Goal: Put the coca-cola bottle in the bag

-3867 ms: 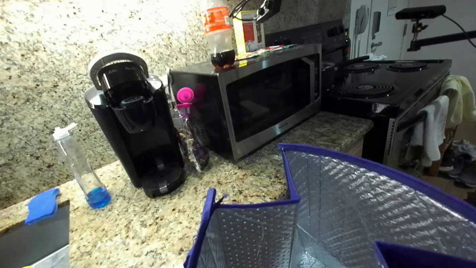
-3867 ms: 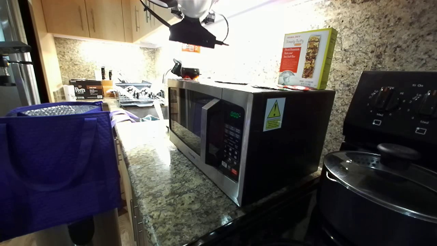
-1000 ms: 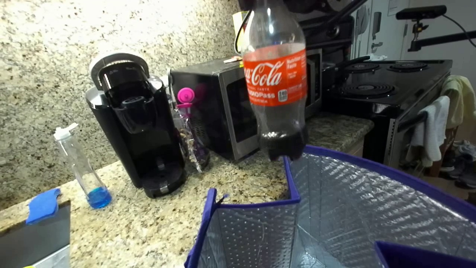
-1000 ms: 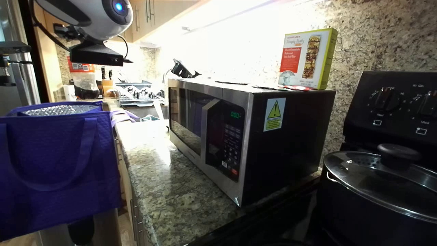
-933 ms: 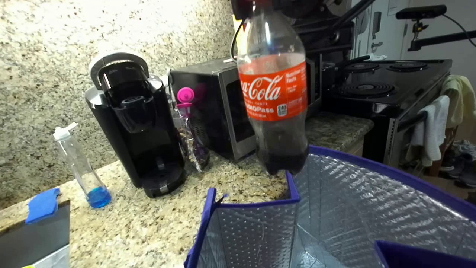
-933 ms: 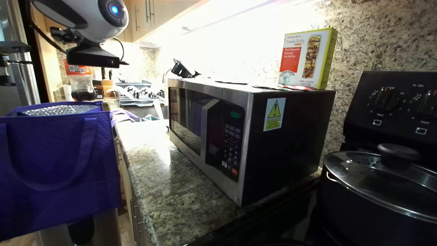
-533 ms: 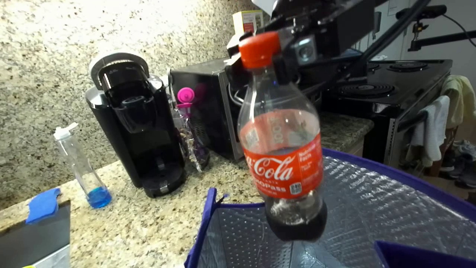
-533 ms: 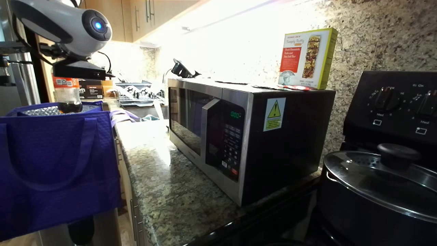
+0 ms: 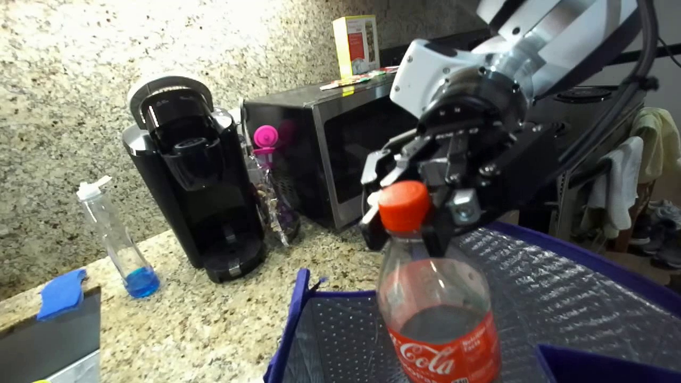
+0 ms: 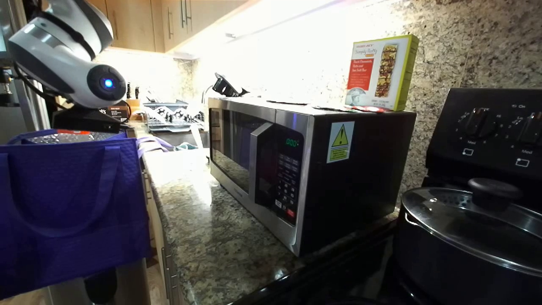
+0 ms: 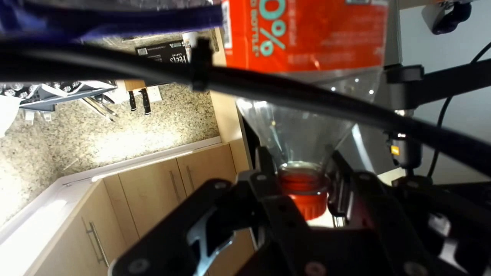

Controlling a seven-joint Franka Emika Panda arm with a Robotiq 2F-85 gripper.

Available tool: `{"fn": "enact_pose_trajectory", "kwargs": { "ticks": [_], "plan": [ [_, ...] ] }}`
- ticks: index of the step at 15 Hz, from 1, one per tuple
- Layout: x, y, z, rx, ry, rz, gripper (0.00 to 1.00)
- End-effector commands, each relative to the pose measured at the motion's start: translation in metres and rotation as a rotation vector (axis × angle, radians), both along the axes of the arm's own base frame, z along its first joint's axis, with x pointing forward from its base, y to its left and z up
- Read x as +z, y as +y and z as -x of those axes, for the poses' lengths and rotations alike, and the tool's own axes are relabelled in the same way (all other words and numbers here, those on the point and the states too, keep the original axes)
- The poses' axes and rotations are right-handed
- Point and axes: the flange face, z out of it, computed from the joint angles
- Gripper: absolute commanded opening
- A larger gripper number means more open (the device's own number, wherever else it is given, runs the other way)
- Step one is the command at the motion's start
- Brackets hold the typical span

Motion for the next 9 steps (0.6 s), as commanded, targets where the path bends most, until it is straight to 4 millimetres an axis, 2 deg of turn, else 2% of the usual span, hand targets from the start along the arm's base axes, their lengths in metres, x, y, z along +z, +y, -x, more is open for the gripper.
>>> {"fn": "enact_pose_trajectory", "kwargs": {
  "ticks": [1, 4, 5, 9],
  "plan": [
    [-0.045, -0.007, 0.011, 0.033, 0.02, -0.052, 0.11],
    [-0.074, -0.012, 0.018, 0.08, 0.006, -0.036, 0.11],
    [-0.082, -0.015, 0.017, 0.07, -0.02, 0.017, 0.11],
    [-0.098, -0.01, 0.007, 0.117, -0.098, 0.182, 0.11]
  ]
}}
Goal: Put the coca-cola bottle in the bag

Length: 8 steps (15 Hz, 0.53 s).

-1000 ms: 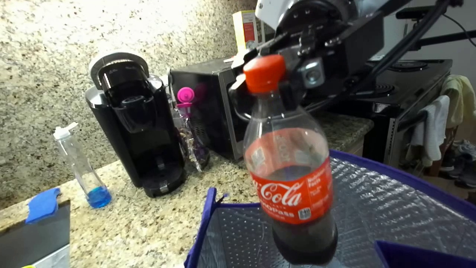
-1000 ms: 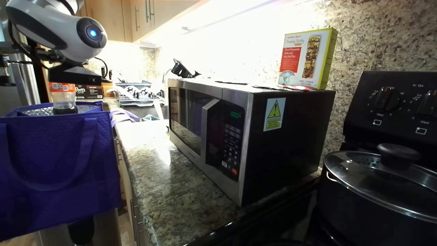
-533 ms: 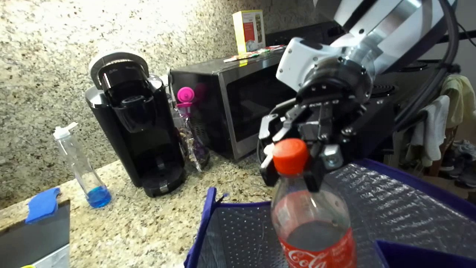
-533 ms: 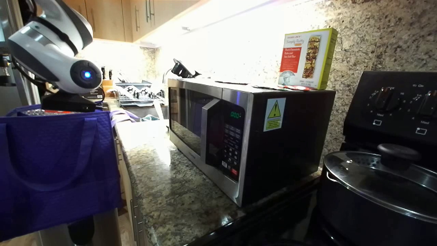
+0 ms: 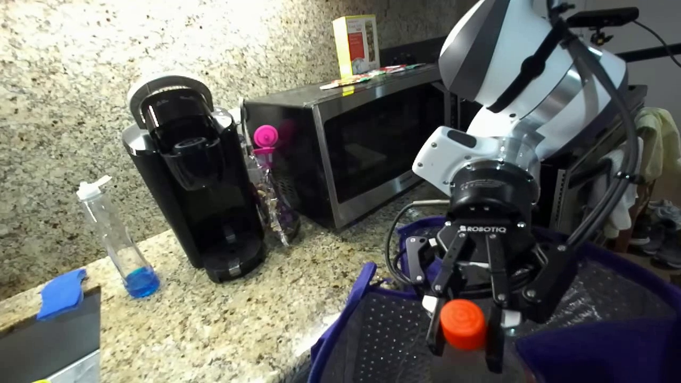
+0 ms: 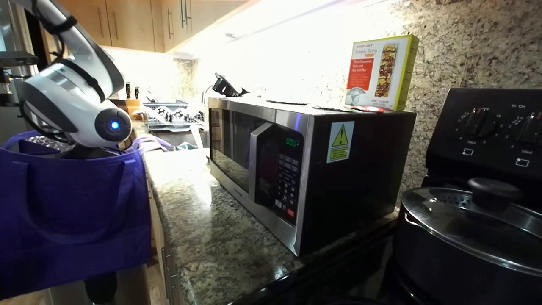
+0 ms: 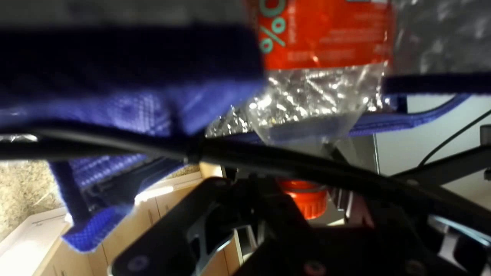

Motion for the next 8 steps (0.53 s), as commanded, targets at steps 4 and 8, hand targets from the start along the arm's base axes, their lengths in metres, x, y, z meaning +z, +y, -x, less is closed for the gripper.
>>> {"fn": "enact_pose_trajectory", "kwargs": {
  "ticks": [4, 8],
  "plan": [
    [-0.012, 0.018, -0.025, 0.012, -0.184, 0.204, 0.11],
    [-0.03, 0.03, -0.048, -0.008, -0.222, 0.158, 0.11]
  ]
}}
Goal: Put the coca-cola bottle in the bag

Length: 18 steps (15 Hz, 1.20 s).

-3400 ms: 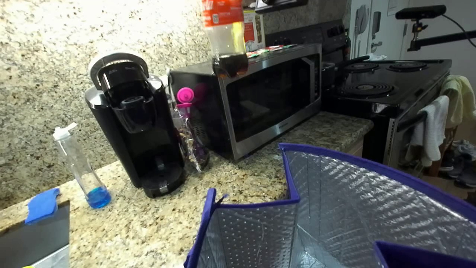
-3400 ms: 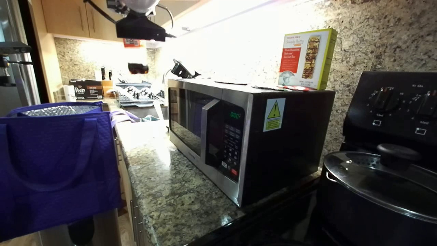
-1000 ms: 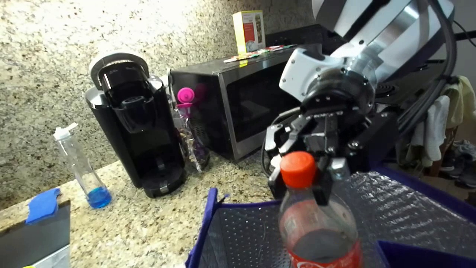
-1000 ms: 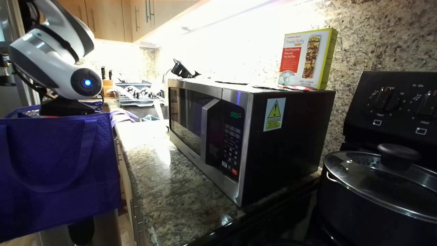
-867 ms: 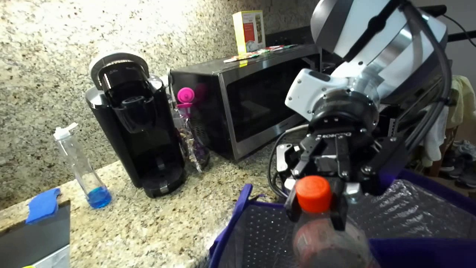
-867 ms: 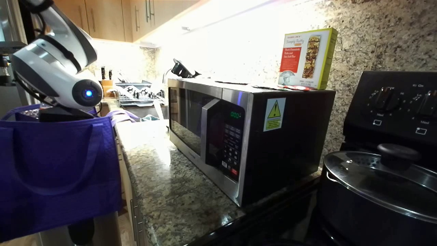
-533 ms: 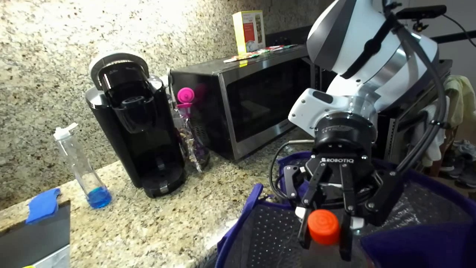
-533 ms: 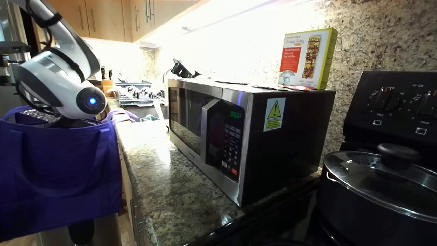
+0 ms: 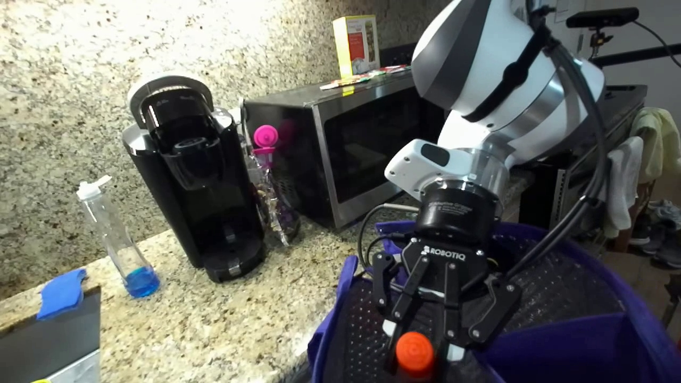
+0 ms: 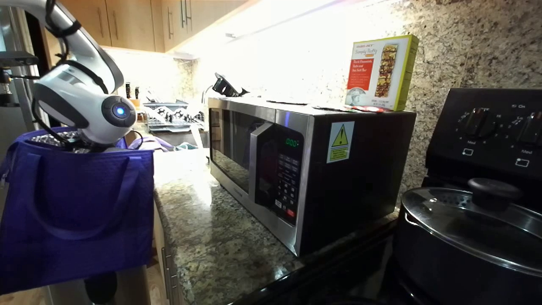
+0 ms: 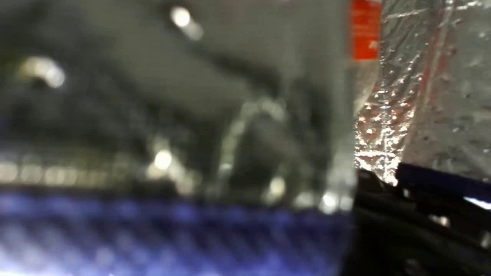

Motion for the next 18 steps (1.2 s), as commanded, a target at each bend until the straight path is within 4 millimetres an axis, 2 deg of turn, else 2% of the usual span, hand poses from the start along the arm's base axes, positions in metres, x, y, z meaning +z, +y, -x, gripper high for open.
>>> {"fn": "enact_pose_trajectory", "kwargs": {
  "ticks": [1, 2, 3, 9, 13, 18],
  "plan": [
    [-0.023, 0.009, -0.022, -0.016, -0.028, -0.015, 0.2],
    [-0.025, 0.009, -0.026, -0.02, -0.023, -0.016, 0.61],
    [-0.025, 0.009, -0.029, -0.027, -0.026, -0.019, 0.62],
    [-0.014, 0.01, -0.034, -0.017, -0.05, -0.039, 0.98],
    [0.021, 0.014, -0.018, -0.085, -0.091, -0.1, 1.0],
    [0.081, 0.017, 0.009, -0.201, -0.089, -0.21, 1.0]
  ]
}}
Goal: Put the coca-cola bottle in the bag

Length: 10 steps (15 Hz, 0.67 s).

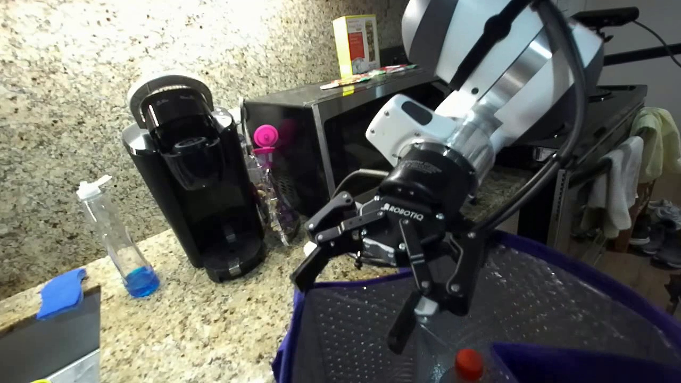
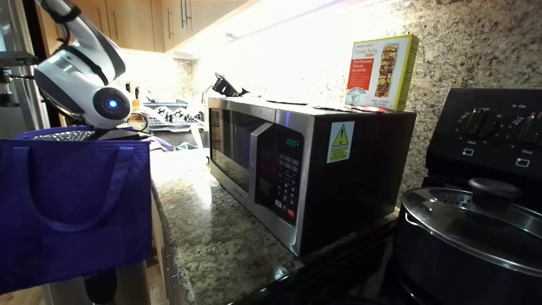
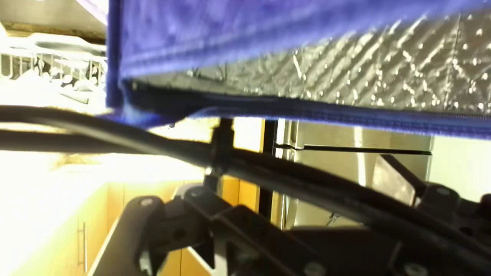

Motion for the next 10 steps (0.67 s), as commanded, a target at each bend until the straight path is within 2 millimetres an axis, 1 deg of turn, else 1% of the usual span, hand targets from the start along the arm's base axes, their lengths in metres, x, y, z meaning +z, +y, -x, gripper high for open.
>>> {"fn": "enact_pose_trajectory", "kwargs": {
  "ticks": [1, 3, 5, 7, 9, 10],
  "plan": [
    [0.044, -0.008, 0.031, -0.09, -0.021, -0.044, 1.0],
    [0.067, -0.017, 0.042, -0.179, -0.034, -0.06, 1.0],
    [0.092, -0.032, 0.051, -0.275, -0.045, -0.067, 1.0],
    [0.119, -0.05, 0.058, -0.358, -0.043, -0.074, 1.0],
    [0.15, -0.068, 0.06, -0.427, -0.039, -0.075, 1.0],
    [0.165, -0.08, 0.061, -0.506, -0.029, -0.062, 1.0]
  ]
}}
